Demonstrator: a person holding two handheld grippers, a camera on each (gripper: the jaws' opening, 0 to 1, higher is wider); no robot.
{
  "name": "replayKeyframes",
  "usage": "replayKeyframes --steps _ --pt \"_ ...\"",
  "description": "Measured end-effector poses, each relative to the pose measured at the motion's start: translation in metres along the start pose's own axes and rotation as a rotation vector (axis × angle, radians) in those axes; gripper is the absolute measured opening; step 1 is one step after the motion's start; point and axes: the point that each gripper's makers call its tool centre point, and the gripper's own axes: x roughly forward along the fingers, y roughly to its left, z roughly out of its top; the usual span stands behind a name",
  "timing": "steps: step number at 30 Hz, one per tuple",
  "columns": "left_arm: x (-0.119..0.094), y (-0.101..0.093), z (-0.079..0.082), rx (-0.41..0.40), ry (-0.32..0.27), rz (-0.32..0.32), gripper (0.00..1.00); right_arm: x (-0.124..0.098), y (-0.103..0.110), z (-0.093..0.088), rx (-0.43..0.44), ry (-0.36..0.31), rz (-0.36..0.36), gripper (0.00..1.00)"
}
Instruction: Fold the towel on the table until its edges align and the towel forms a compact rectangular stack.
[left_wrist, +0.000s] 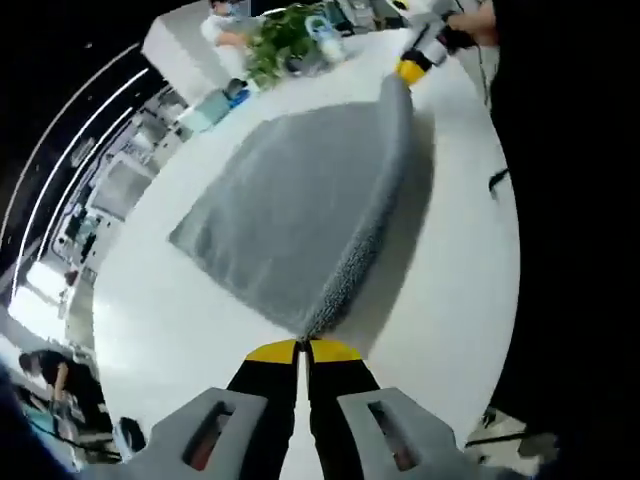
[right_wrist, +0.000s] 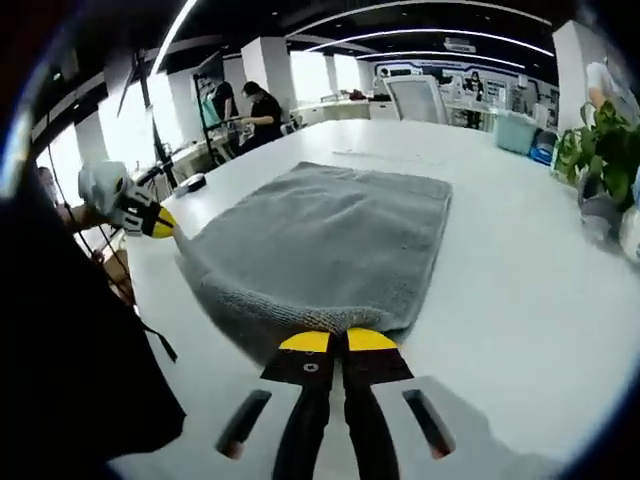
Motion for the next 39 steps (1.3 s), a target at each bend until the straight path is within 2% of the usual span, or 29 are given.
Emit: replayKeyframes --steps 5,11,13,14,16,17,18,19,21,23,26,28,31,33,35,39 --pt "0.004 0.012 0.006 -0.198 -0.061 0.046 0.02 -0.001 -0.007 0.012 0.108 -0.072 -0.017 0.0" --pt "0.004 0.02 0.014 -0.368 -0.118 0.041 0.02 0.004 -0.011 0.026 0.155 -0.13 -0.029 0.0" --pt "0.001 0.026 0.024 -0.438 -0.17 0.037 0.02 0.006 -0.013 0.033 0.174 -0.154 -0.028 0.0" --pt "-0.002 0.029 0.035 -0.506 -0.232 0.019 0.02 0.008 -0.014 0.038 0.185 -0.174 -0.023 0.0" --pt "-0.007 0.035 0.051 -0.58 -0.317 0.001 0.02 0.01 -0.014 0.048 0.202 -0.204 -0.016 0.0" --pt "-0.012 0.04 0.064 -0.615 -0.391 -0.01 0.02 0.012 -0.014 0.05 0.198 -0.201 -0.016 0.0" --pt "-0.013 0.043 0.069 -0.62 -0.43 -0.008 0.02 0.013 -0.015 0.055 0.187 -0.201 -0.016 0.0" --pt "-0.012 0.046 0.071 -0.645 -0.444 -0.005 0.02 0.013 -0.016 0.059 0.166 -0.212 -0.022 0.0" --pt "-0.007 0.046 0.067 -0.664 -0.404 -0.01 0.02 0.011 -0.022 0.072 0.187 -0.276 -0.036 0.0" --pt "-0.007 0.045 0.072 -0.623 -0.399 -0.019 0.02 0.007 -0.025 0.078 0.234 -0.327 -0.042 0.0" --pt "-0.015 0.047 0.086 -0.633 -0.451 -0.027 0.02 0.005 -0.027 0.083 0.251 -0.361 -0.014 0.0" --pt "-0.024 0.05 0.101 -0.676 -0.52 -0.029 0.02 0.0 -0.03 0.089 0.238 -0.385 -0.025 0.0" --pt "-0.036 0.053 0.113 -0.684 -0.564 -0.008 0.02 -0.009 -0.034 0.1 0.265 -0.438 -0.03 0.0" --pt "-0.044 0.055 0.119 -0.687 -0.593 0.004 0.02 -0.015 -0.038 0.107 0.294 -0.475 -0.026 0.0" --pt "-0.048 0.056 0.123 -0.695 -0.616 0.009 0.02 -0.018 -0.044 0.108 0.306 -0.486 -0.029 0.0" --pt "-0.052 0.055 0.123 -0.694 -0.626 0.02 0.02 -0.024 -0.047 0.115 0.306 -0.511 -0.035 0.0"
